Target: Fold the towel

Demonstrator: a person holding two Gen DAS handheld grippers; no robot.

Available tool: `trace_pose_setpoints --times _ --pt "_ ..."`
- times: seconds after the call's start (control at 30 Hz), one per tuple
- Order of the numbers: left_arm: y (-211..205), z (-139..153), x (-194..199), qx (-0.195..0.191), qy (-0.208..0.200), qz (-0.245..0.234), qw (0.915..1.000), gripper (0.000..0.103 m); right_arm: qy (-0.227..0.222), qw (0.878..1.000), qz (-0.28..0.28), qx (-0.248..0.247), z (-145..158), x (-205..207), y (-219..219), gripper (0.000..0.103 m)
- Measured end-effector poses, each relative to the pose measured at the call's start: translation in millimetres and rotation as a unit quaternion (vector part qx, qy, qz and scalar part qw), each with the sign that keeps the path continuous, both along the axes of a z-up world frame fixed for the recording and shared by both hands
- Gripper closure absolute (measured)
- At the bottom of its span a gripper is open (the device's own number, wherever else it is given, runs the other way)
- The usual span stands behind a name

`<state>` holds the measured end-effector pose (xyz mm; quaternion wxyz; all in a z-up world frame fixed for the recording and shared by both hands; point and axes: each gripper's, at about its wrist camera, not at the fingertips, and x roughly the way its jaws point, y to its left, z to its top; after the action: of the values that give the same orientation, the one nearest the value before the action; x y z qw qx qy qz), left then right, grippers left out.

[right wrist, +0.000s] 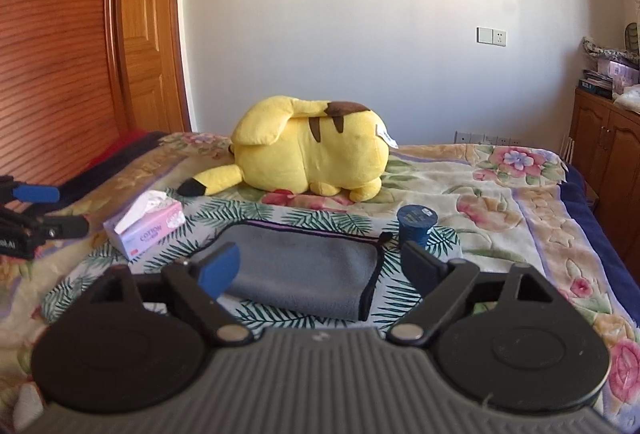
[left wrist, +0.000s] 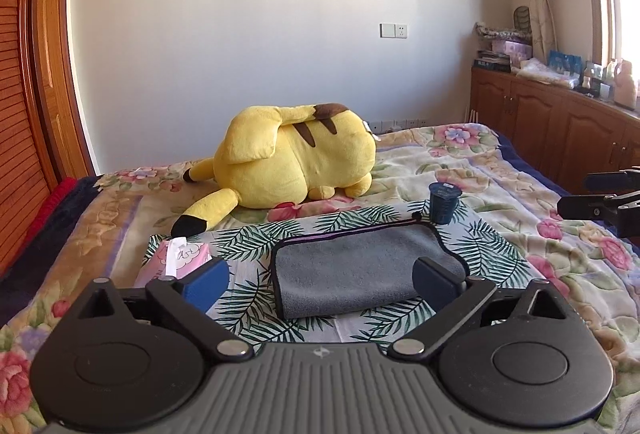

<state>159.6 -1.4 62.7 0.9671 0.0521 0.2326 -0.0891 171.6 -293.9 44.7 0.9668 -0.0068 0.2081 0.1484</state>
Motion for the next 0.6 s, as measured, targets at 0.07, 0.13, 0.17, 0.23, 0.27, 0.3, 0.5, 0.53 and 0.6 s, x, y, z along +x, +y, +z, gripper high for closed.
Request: trace_pose_setpoints --times 0.07,0.13,0.17,0.23,0.27,0.3,0.5,0.53,0.6 --pt "-3 0 -5 -0.008 -0.001 -0.003 1.0 0.017 0.0 1.0 0.001 -0.001 3 -4 1 0.005" --pt "-6 0 -11 -0.012 -0.001 -0.005 0.9999 0.016 -0.005 1.0 0.001 -0.003 6 -9 1 0.0" --pt "-8 0 -14 -0.012 -0.002 -0.006 0.9999 0.016 -0.007 1.0 0.001 -0.005 7 -11 1 0.0" --pt "-11 -1 -19 -0.01 -0.003 -0.007 0.9999 0.016 -0.007 1.0 0.0 -0.007 9 -16 1 0.0" --pt "-12 -1 -22 -0.008 -0.002 -0.009 0.9999 0.016 -0.008 1.0 0.0 -0.007 9 -17 0 0.0" --pt "-12 -1 -25 -0.007 -0.002 -0.009 0.9999 0.016 -0.008 1.0 -0.001 -0.007 10 -19 0 0.0" --pt "-12 0 -40 -0.01 -0.003 -0.009 0.9999 0.016 -0.01 1.0 -0.007 -0.002 10 -31 -4 0.0" --pt "-13 0 -42 -0.01 -0.003 -0.009 0.9999 0.016 -0.01 1.0 -0.008 -0.001 10 -34 -4 0.0" --pt "-15 0 -47 -0.008 -0.004 -0.011 0.9999 0.016 -0.012 1.0 -0.01 -0.001 10 -38 -3 0.0"
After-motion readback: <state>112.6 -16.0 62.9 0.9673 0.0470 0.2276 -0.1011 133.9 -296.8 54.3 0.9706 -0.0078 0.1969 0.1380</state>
